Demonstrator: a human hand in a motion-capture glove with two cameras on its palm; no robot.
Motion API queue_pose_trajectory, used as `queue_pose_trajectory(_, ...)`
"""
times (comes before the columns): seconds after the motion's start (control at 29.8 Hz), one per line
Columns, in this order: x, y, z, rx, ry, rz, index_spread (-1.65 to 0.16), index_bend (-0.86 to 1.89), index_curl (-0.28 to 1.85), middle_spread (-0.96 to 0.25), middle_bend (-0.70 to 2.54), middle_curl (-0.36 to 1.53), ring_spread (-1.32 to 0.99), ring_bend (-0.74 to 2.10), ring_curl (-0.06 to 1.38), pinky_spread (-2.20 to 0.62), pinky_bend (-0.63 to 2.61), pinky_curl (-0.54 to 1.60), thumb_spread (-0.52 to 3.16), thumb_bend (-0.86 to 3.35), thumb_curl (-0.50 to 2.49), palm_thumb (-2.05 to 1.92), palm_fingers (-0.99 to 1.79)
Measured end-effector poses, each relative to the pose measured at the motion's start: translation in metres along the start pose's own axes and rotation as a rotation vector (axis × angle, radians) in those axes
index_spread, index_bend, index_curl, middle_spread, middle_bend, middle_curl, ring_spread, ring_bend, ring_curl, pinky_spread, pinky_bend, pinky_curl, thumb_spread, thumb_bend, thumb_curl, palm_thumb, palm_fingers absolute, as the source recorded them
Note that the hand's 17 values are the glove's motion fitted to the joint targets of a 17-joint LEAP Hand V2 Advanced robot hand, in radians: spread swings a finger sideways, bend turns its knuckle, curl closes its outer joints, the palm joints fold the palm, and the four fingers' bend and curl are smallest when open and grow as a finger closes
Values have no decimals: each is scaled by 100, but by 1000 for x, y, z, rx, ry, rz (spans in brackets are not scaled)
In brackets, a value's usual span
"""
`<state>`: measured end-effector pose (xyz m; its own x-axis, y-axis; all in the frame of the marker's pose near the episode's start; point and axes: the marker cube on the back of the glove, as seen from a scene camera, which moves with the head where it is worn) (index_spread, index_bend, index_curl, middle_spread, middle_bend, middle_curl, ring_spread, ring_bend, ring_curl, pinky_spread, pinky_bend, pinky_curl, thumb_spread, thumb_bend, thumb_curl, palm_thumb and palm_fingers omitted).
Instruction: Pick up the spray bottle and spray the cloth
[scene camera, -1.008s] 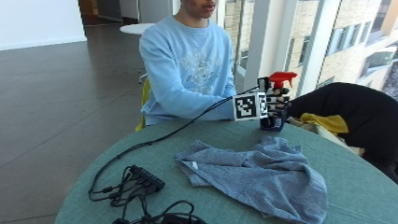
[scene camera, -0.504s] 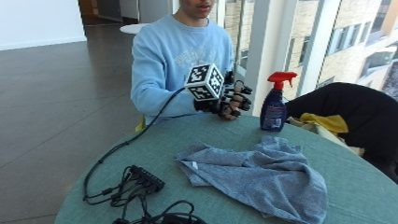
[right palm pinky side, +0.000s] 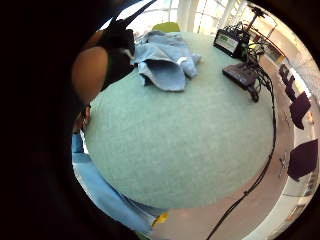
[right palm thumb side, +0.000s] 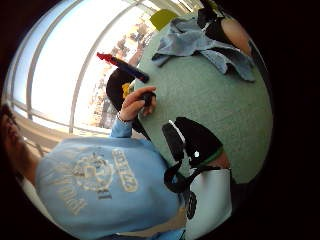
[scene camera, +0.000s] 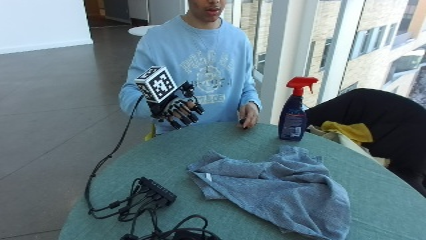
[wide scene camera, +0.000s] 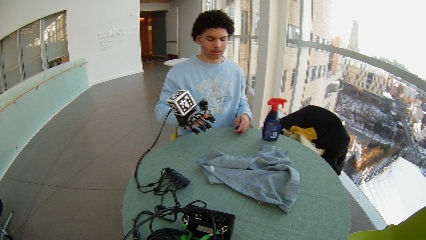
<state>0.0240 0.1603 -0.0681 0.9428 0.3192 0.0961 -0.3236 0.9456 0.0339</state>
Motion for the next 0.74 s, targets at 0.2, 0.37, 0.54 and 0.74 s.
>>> queue_pose_trajectory(0.2, 31, 27, -3, -23, 34, 66, -36, 18, 30, -10, 20, 41, -1, 17, 30, 19, 28, 37, 107, -2, 36, 68, 67)
queue_pose_trajectory(0.37, 41, 31, -2, -24, 81, 65, -36, 19, 32, -10, 19, 41, -1, 15, 28, 20, 27, 37, 108, -2, 35, 69, 67)
queue_pose_trajectory(0.54, 41, 32, -1, -27, 89, 44, -35, 20, 34, -9, 19, 41, -1, 14, 27, 20, 26, 36, 108, -2, 35, 69, 67)
queue_pose_trajectory(0.74, 38, 34, 0, -31, 84, 46, -34, 22, 37, -9, 19, 40, -1, 14, 25, 20, 24, 36, 109, -2, 34, 70, 67)
